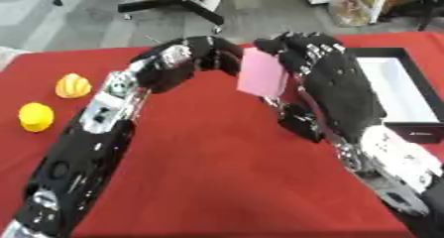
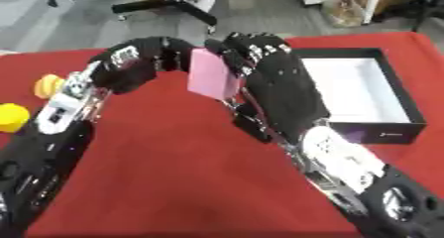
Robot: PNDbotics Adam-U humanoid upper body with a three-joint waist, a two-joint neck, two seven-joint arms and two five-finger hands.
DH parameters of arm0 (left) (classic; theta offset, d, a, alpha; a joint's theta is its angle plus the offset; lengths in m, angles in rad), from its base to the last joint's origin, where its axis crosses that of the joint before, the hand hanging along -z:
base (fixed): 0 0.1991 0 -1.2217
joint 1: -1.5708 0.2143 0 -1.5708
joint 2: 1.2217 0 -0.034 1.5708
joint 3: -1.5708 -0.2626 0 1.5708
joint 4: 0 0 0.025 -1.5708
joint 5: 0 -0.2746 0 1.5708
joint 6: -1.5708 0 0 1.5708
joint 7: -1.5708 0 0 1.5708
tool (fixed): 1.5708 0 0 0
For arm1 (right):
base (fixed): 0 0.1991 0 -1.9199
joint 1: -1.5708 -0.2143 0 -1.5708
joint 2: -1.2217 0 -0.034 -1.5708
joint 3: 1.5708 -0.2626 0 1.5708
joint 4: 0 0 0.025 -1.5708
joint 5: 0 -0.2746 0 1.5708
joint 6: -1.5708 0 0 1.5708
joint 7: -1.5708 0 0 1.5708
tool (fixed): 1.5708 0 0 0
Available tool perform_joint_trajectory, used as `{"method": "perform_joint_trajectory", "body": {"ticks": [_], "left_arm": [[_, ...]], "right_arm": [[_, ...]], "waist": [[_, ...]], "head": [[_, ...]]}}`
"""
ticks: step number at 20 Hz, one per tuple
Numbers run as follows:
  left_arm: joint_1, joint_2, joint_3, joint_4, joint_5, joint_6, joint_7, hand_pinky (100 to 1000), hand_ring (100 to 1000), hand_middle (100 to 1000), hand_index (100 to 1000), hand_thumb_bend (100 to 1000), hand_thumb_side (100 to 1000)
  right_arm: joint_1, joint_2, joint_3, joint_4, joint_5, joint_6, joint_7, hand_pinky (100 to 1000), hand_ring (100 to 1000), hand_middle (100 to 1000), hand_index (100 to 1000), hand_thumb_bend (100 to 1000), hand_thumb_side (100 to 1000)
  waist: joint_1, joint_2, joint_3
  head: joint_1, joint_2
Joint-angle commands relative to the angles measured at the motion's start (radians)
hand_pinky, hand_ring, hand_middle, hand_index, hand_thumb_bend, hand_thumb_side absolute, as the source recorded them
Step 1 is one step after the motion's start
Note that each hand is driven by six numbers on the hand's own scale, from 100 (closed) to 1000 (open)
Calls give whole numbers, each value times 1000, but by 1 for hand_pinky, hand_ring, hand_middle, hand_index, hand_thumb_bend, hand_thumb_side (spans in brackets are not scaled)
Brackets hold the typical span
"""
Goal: Pick up the objects with one hand, pass them to the other hand, and then place them into the box on the other side of the table.
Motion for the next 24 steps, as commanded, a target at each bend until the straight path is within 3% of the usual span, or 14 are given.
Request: {"method": "perform_joint_trajectory", "body": {"ticks": [1, 5, 10, 13, 15, 17, 20, 24], "left_arm": [[12, 43, 81, -41, 10, -35, -53, 796, 769, 769, 813, 100, 840], [82, 57, 171, -95, 42, 9, -52, 782, 752, 751, 794, 100, 780], [190, 57, 287, -203, 70, 36, -15, 779, 739, 735, 782, 100, 740], [246, 47, 356, -272, 75, 61, 2, 777, 735, 729, 777, 100, 739], [282, 38, 401, -313, 81, 83, 6, 776, 731, 722, 772, 100, 737], [319, 25, 437, -353, 94, 96, 4, 777, 729, 717, 769, 100, 737], [355, 2, 459, -426, 104, 132, 6, 776, 727, 714, 767, 100, 740], [375, -26, 462, -496, 104, 185, 15, 775, 725, 711, 764, 100, 741]], "right_arm": [[9, -74, -58, -13, -44, 27, -44, 523, 593, 557, 424, 100, 100], [58, -139, -120, -13, -100, 79, -99, 493, 623, 560, 432, 100, 100], [138, -227, -212, -13, -171, 149, -123, 419, 729, 566, 447, 100, 100], [155, -267, -265, -13, -213, 192, -94, 392, 773, 568, 452, 100, 170], [160, -287, -302, -13, -242, 221, -67, 351, 851, 573, 459, 100, 329], [158, -298, -341, 2, -271, 250, -38, 320, 925, 579, 471, 100, 350], [142, -303, -410, 65, -317, 296, 8, 293, 995, 582, 483, 100, 327], [115, -296, -439, 167, -381, 359, 59, 273, 1000, 588, 504, 100, 300]], "waist": [[-3, -6, 5], [-4, -1, 16], [-2, 8, 27], [0, 12, 30], [3, 16, 31], [6, 18, 35], [9, 21, 45], [12, 26, 58]], "head": [[-28, -3], [-62, -3], [-125, -3], [-153, -3], [-173, -3], [-197, -3], [-229, -3], [-264, -3]]}}
